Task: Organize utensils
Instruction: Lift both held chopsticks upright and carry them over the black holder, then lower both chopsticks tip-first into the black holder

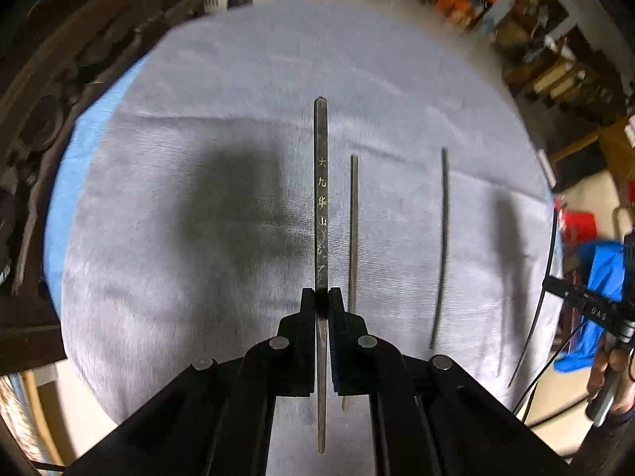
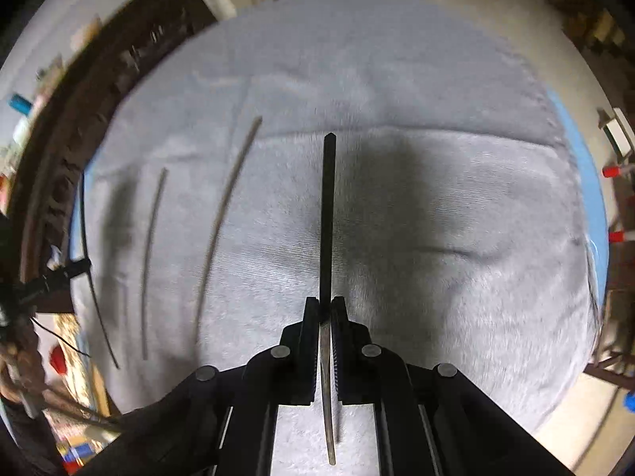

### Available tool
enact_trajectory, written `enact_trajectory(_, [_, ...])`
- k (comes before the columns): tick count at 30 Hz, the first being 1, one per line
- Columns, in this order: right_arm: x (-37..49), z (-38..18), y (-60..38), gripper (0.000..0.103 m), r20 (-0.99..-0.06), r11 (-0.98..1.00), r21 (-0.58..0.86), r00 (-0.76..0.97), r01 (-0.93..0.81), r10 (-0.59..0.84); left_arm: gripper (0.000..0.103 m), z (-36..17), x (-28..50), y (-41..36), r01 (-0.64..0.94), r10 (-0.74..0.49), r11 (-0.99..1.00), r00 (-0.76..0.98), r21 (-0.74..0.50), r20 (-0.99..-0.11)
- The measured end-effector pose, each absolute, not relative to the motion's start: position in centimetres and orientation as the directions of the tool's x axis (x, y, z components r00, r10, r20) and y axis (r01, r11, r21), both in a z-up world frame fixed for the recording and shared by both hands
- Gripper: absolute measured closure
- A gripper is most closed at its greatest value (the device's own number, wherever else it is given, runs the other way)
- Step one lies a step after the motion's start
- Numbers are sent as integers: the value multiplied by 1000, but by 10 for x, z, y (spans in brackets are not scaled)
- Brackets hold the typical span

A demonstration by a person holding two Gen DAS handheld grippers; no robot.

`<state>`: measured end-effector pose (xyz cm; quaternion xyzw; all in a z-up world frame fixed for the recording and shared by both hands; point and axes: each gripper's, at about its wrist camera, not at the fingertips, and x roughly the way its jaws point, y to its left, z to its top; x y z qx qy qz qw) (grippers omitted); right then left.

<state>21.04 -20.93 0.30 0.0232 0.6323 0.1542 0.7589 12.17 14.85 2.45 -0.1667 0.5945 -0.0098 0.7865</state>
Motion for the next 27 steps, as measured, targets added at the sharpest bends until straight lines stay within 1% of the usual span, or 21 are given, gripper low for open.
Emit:
enact_trajectory(7, [164, 47, -229, 96, -878, 933, 322, 319, -162, 358, 97, 73, 61, 152, -219, -168, 925, 497, -310, -852])
enact_trajectory(9, [146, 59, -233, 96, -847, 926, 343, 375, -157, 377, 97, 71, 66, 129, -222, -154, 924, 532, -313, -832])
enact_trajectory(11, [133, 69, -236, 96, -816, 916, 368, 415, -162, 401, 97, 82, 53, 129, -226, -142, 919, 573, -322, -807])
enact_trajectory(12, [126, 73, -235, 96, -803, 913, 376, 436, -161, 407, 97, 77, 52, 122, -225, -137, 920, 585, -322, -799])
enact_trajectory(15, [111, 82, -238, 96, -772, 901, 401, 470, -163, 429, 97, 85, 35, 118, -219, -128, 917, 630, -333, -766])
enact_trajectory(27, [53, 121, -235, 96, -662, 884, 427, 601, -189, 448, 97, 114, -9, 105, -175, -127, 905, 758, -387, -640])
